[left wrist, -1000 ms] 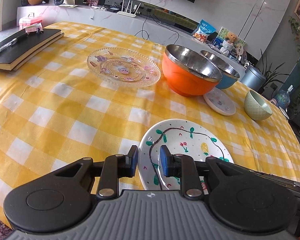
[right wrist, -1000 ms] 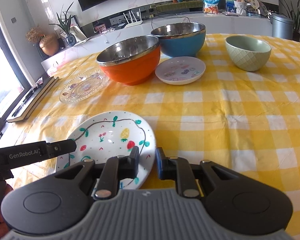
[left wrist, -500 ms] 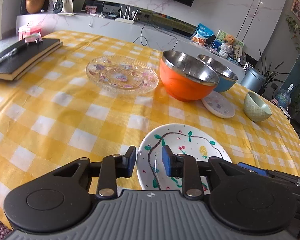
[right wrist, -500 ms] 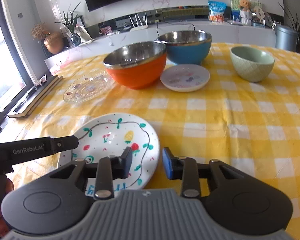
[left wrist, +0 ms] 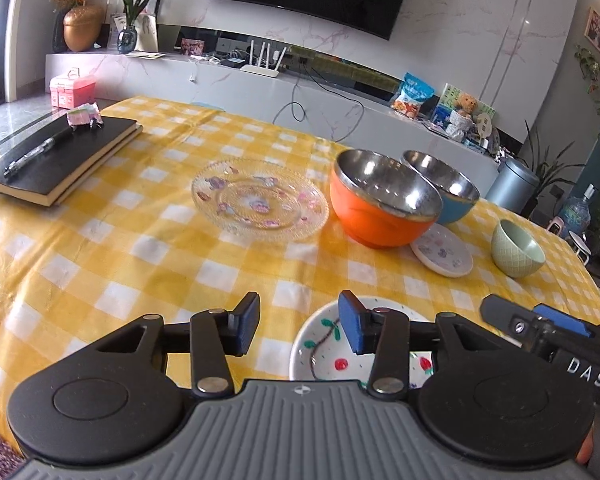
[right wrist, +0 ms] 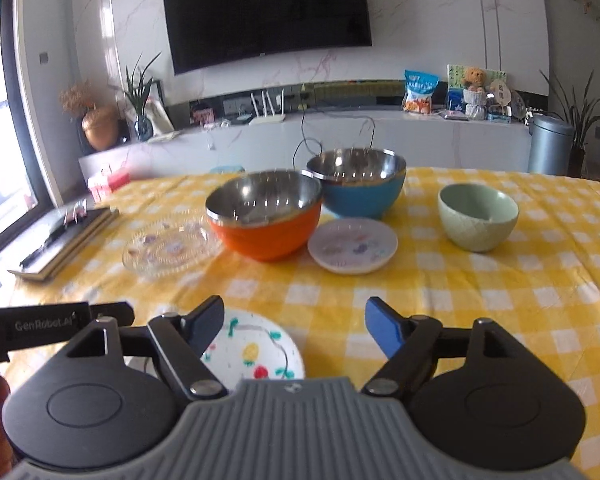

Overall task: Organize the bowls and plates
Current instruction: 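Close both grippers on the rim of the clear glass plate, then lift the glass plate and lower it onto the painted plate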

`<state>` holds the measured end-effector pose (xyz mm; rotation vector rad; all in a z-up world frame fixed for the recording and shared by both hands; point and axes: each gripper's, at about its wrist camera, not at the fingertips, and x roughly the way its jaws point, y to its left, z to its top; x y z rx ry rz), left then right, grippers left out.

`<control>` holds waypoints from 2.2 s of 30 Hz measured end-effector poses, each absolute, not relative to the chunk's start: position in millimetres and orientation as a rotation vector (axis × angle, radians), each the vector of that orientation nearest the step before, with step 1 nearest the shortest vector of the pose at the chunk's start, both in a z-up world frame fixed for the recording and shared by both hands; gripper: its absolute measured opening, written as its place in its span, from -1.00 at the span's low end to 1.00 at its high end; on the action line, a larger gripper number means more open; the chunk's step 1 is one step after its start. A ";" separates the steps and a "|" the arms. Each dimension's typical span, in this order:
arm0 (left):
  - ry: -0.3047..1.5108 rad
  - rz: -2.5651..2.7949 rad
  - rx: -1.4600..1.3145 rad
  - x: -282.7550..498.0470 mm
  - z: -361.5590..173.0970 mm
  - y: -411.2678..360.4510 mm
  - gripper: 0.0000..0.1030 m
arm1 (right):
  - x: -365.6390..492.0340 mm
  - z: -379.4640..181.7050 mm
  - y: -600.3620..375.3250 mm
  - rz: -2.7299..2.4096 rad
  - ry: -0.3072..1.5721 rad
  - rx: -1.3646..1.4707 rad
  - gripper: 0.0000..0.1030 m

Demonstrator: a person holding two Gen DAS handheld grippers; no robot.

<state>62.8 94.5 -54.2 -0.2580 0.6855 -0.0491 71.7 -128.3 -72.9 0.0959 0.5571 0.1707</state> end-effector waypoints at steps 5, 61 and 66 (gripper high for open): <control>0.663 -0.027 -0.282 77.1 -44.9 108.7 0.04 | 88.2 -61.5 -116.2 0.165 0.515 0.059 0.49; 0.726 -0.030 -0.382 224.8 -98.5 198.7 -0.74 | 238.4 -136.6 -32.1 0.206 0.792 0.488 -0.81; 0.723 -0.018 -0.370 214.2 -92.6 199.3 -0.78 | 233.0 -131.6 -33.7 0.218 0.789 0.489 -0.81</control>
